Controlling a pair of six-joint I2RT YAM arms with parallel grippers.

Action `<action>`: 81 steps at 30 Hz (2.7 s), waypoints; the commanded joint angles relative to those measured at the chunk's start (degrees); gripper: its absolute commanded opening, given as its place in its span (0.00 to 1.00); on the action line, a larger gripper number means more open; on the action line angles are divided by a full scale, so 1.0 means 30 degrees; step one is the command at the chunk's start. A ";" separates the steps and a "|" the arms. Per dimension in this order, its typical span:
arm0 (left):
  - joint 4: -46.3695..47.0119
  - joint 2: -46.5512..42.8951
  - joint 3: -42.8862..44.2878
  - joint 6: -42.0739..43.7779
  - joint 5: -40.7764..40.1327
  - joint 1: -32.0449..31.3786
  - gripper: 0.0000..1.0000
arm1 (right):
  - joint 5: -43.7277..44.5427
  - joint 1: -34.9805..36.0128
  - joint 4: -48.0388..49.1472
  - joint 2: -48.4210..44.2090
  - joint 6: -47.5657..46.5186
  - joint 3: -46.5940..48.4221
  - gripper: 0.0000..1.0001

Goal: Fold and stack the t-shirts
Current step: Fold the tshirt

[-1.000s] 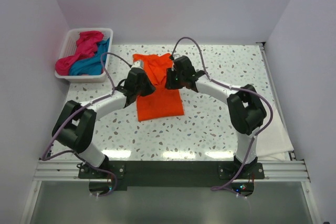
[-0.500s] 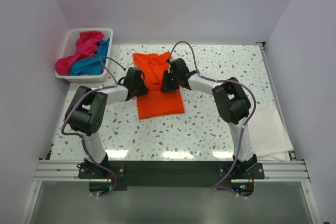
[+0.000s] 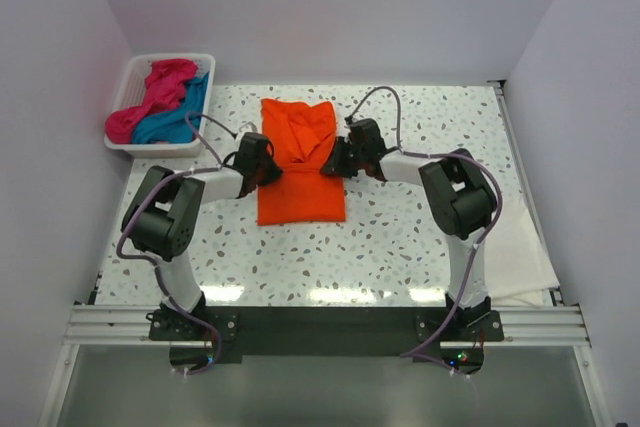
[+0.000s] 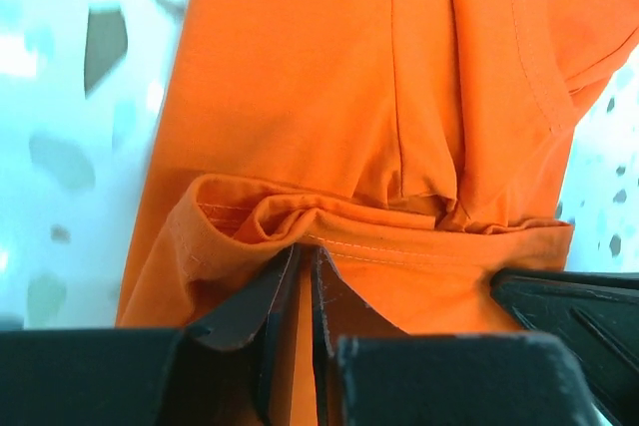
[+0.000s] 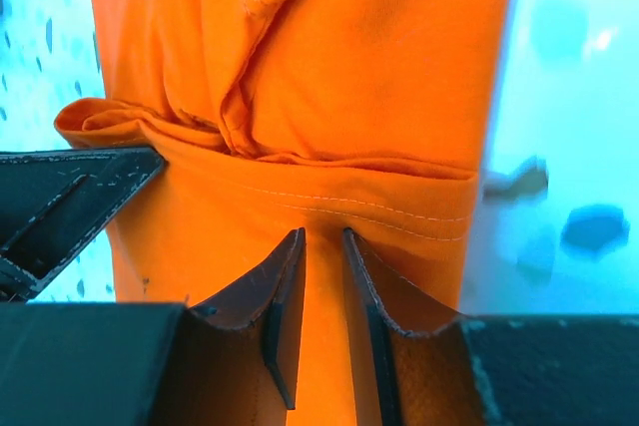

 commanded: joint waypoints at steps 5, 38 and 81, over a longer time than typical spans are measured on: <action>0.0020 -0.3064 -0.5585 -0.1128 -0.0343 -0.1319 0.15 | 0.0050 -0.0065 0.0608 -0.3214 0.1131 -0.6133 0.26; -0.3227 -1.4260 -0.8117 0.0920 0.0626 -0.2610 0.42 | 0.3534 0.0930 -0.1234 -0.6682 -0.0069 -0.5263 0.37; -0.2906 -1.4055 -0.8849 0.1887 0.1064 -0.1995 0.43 | 0.9598 0.5121 -0.4692 -0.3657 -0.1623 -0.1655 0.42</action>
